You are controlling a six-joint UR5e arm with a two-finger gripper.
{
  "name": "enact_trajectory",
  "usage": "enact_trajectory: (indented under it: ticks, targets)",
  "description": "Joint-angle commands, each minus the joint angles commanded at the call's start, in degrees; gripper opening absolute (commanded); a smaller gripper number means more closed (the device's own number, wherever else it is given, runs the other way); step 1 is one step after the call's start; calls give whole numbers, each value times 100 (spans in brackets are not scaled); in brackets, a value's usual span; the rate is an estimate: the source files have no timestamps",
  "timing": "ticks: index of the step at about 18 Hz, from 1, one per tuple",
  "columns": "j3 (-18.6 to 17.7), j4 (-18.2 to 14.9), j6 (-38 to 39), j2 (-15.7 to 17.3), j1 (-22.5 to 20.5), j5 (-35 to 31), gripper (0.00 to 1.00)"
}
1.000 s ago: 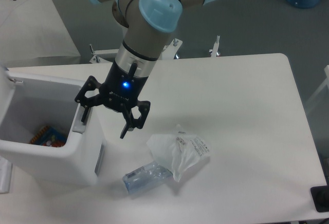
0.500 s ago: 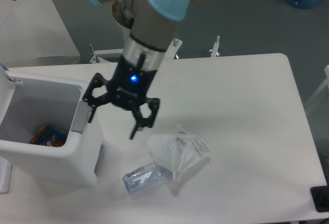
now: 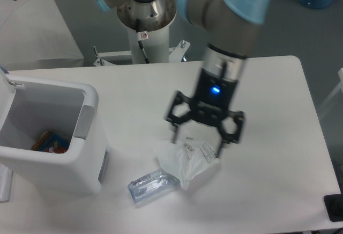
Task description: Open the trash can
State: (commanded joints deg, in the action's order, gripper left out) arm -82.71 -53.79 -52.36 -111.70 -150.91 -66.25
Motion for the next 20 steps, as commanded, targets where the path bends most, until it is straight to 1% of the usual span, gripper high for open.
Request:
enact_trajectory:
  ticks: [2, 4, 6, 8, 10, 11, 13, 17, 20]
  targets:
    - [9, -52, -544, -184, -52, -290, 100]
    - [44, -88, -871, -360, -70, -598, 100]
    - [44, -149, -1126, -405, -105, -835, 100]
    - [62, -429, -1748, -422, -132, -1064, 100]
    - [140, -623, -2460, -545, -106, -1537, 100]
    - [167, -694, -2663, -546, -97, -1783, 100]
    - [167, -712, -2823, -554, -88, -2040, 100]
    - [176, -721, -2947, -563, -105, -2067, 100]
    - [246, -835, -2955, -563, -106, -2338, 100]
